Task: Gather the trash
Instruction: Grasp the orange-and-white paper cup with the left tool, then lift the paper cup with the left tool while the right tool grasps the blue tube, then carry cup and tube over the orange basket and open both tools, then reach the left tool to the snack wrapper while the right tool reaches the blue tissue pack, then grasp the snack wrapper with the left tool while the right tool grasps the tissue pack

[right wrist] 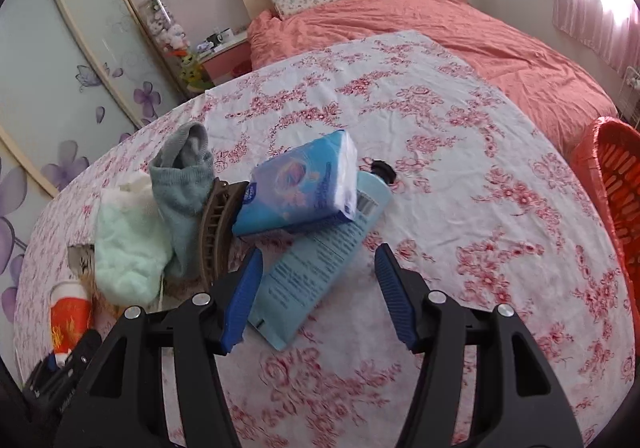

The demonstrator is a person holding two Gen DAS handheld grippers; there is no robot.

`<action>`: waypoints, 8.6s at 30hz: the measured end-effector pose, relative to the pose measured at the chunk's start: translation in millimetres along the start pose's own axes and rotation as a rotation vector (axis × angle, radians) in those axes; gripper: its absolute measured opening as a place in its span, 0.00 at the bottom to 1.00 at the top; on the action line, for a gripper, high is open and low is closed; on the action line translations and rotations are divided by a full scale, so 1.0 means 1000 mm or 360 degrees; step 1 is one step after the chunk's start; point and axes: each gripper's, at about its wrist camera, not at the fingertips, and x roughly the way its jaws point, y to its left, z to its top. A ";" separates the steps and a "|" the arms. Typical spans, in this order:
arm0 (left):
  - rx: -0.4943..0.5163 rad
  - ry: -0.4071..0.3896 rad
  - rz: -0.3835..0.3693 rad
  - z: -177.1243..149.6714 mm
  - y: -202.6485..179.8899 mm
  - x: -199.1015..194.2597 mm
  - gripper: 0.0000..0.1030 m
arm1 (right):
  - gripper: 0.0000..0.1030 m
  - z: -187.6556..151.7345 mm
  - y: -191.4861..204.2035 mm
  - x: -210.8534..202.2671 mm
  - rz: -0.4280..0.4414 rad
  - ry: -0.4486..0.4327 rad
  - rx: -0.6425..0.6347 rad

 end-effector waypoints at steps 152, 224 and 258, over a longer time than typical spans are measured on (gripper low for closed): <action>0.0767 -0.0100 -0.0614 -0.054 -0.351 -0.062 0.83 | 0.51 -0.004 -0.288 -0.161 -0.0185 -0.0494 0.0355; -0.0182 0.0086 0.0236 0.084 0.023 0.062 0.63 | 0.73 0.019 -0.004 0.011 -0.0025 -0.0002 -0.0233; -0.0136 -0.0066 0.0201 0.065 0.008 0.015 0.83 | 0.77 -0.033 -0.056 -0.036 -0.0155 -0.0017 -0.0279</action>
